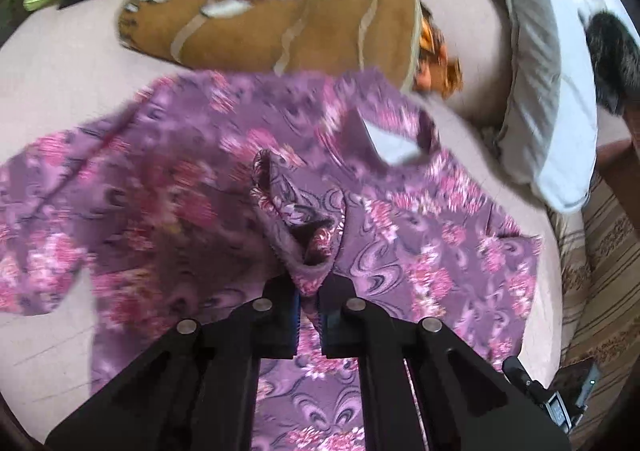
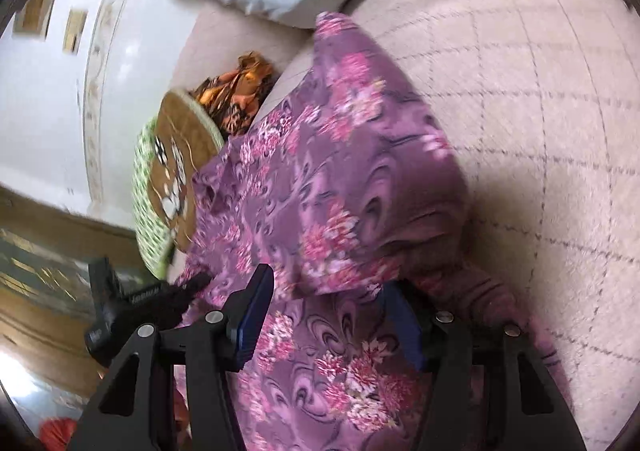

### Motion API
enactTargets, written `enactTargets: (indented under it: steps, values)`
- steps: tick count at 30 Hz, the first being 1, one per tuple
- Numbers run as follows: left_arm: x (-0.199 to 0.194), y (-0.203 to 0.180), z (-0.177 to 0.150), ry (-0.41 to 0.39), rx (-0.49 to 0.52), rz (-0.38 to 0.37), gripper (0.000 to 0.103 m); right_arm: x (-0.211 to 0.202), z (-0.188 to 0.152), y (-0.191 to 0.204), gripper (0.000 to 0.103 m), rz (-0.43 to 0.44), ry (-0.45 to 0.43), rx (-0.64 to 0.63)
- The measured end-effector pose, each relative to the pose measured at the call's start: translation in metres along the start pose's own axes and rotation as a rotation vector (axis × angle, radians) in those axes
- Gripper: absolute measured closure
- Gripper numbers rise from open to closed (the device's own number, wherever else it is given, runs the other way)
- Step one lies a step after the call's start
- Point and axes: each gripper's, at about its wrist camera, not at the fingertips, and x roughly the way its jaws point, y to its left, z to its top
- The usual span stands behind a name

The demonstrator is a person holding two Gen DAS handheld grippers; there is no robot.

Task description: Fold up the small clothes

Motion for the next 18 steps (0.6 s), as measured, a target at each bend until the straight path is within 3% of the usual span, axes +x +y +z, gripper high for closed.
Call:
enactTargets:
  steps: [3,8,9,11,16,18]
  values:
    - [-0.009,0.019,0.002,-0.024,-0.021,0.023,0.098,0.002,0.003,-0.002,0.043,0.036,0.002,0.030]
    - [0.001,0.042,-0.003,0.012,-0.081,0.059,0.098,0.012,0.007,-0.002,0.045,0.058,-0.015,0.077]
    - [0.002,0.046,-0.003,0.021,-0.099,0.043,0.098,0.013,0.009,-0.003,0.049,0.057,-0.027,0.088]
    - [0.001,0.046,-0.006,0.021,-0.107,0.027,0.098,0.012,0.014,0.000,0.098,0.027,-0.029,0.068]
    - [0.017,0.031,-0.015,0.045,-0.041,0.066,0.097,-0.020,0.026,0.027,0.099,-0.049,-0.160,-0.115]
    - [0.030,0.031,-0.019,0.072,-0.040,0.100,0.096,-0.009,0.028,0.020,0.099,-0.114,-0.105,-0.131]
